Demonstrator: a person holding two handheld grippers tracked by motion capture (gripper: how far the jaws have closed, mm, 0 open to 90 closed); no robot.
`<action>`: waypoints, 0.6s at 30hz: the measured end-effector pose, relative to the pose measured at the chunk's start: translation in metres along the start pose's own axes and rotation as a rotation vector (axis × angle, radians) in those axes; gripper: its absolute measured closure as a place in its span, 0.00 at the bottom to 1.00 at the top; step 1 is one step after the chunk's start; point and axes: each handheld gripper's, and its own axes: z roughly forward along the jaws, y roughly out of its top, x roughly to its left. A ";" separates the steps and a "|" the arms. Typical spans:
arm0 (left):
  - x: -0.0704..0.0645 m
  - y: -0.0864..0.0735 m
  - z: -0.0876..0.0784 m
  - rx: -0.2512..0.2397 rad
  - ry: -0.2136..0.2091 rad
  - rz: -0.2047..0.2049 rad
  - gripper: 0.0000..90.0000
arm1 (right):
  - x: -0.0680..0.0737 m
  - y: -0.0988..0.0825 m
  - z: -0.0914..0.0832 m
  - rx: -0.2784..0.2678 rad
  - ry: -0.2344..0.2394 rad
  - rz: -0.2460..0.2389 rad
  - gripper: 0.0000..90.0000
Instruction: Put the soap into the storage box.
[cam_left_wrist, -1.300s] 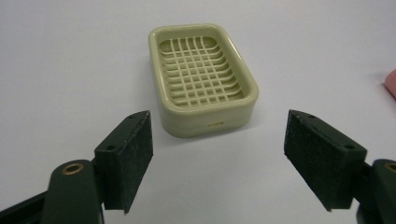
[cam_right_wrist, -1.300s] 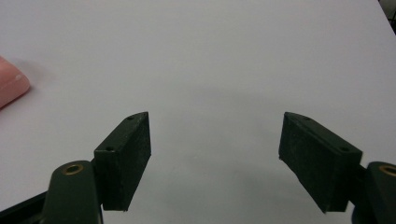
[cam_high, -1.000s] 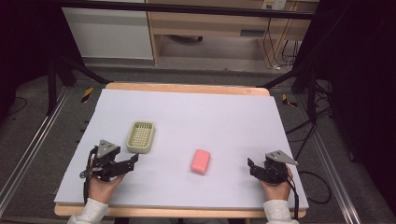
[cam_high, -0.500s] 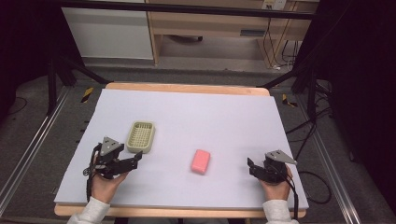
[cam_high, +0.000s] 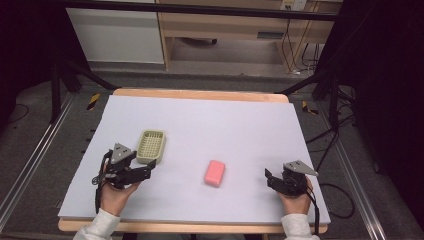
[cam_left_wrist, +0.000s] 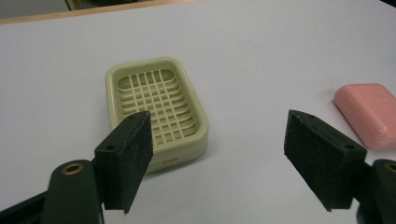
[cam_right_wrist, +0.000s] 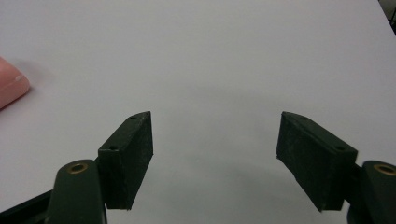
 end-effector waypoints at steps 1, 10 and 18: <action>-0.001 0.001 0.001 -0.002 0.000 -0.001 0.26 | 0.000 0.000 0.000 0.001 0.000 0.001 0.30; -0.012 0.011 0.008 -0.005 -0.024 0.011 0.25 | 0.000 0.000 0.000 0.004 0.001 0.007 0.30; -0.026 0.020 0.014 -0.005 -0.050 0.033 0.25 | 0.000 0.001 0.000 0.005 0.002 0.008 0.30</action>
